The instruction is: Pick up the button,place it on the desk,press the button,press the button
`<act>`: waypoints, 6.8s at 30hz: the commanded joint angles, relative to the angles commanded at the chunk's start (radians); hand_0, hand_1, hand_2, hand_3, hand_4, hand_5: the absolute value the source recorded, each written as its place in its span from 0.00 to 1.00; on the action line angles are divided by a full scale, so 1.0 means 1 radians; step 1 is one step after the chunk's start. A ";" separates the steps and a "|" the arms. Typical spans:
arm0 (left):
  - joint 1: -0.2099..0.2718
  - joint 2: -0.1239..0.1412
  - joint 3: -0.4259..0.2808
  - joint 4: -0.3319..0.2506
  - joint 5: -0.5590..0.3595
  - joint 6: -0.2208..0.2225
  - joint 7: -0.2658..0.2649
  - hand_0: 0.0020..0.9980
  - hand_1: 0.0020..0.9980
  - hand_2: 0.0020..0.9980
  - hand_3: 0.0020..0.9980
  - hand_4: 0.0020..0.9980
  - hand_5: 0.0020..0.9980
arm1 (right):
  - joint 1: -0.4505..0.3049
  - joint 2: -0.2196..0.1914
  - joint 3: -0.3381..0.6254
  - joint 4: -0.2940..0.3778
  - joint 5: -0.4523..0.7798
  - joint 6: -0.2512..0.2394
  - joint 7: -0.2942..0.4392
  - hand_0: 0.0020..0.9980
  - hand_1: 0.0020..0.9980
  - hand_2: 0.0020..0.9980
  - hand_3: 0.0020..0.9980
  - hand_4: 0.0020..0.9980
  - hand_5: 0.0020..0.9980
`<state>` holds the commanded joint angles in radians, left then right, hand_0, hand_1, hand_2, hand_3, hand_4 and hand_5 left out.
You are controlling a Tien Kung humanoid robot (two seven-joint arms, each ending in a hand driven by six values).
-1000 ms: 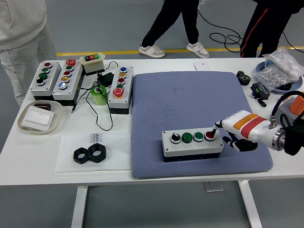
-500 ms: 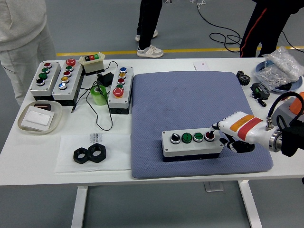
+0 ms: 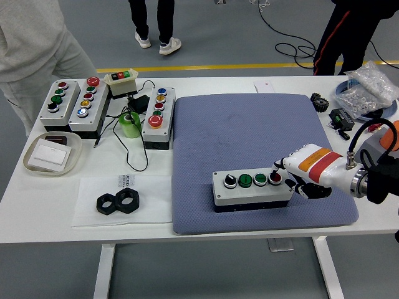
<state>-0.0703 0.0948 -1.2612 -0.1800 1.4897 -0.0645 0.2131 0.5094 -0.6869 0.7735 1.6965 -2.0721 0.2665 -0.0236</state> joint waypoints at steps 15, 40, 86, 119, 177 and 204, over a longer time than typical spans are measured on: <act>-0.006 -0.001 0.006 0.000 -0.003 -0.002 -0.001 0.75 0.91 0.96 0.83 0.56 1.00 | -0.002 0.015 0.014 -0.028 0.002 -0.004 0.005 0.21 0.05 0.11 0.66 0.41 0.00; -0.004 -0.002 0.002 0.000 0.012 -0.004 0.001 0.75 0.91 0.96 0.83 0.56 1.00 | -0.024 0.033 0.017 -0.035 -0.031 0.001 0.008 0.20 0.05 0.11 0.65 0.41 0.00; -0.009 -0.005 0.019 0.000 -0.005 -0.006 0.000 0.75 0.91 0.96 0.83 0.56 1.00 | -0.026 0.048 0.034 -0.042 -0.048 0.003 0.015 0.21 0.05 0.11 0.64 0.40 0.00; 0.025 -0.013 -0.036 0.000 0.049 -0.009 0.016 0.75 0.91 0.96 0.83 0.56 1.00 | -0.031 -0.053 0.306 -0.041 0.025 -0.021 0.032 0.95 0.89 0.86 0.81 0.82 0.64; 0.037 -0.065 -0.074 0.000 0.163 -0.030 0.032 0.75 0.91 0.96 0.82 0.56 1.00 | -0.377 0.437 0.904 -0.251 0.515 0.181 0.109 0.94 0.89 0.87 0.82 0.69 0.85; 0.035 -0.071 -0.046 0.000 0.152 -0.034 0.028 0.75 0.91 0.96 0.81 0.56 1.00 | -0.402 0.431 0.952 -0.248 0.447 0.206 0.132 0.94 0.88 0.86 0.79 0.67 0.76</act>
<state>-0.0350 0.0235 -1.3075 -0.1800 1.6417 -0.0986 0.2411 0.1070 -0.2558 1.7253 1.4481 -1.6254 0.4722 0.1088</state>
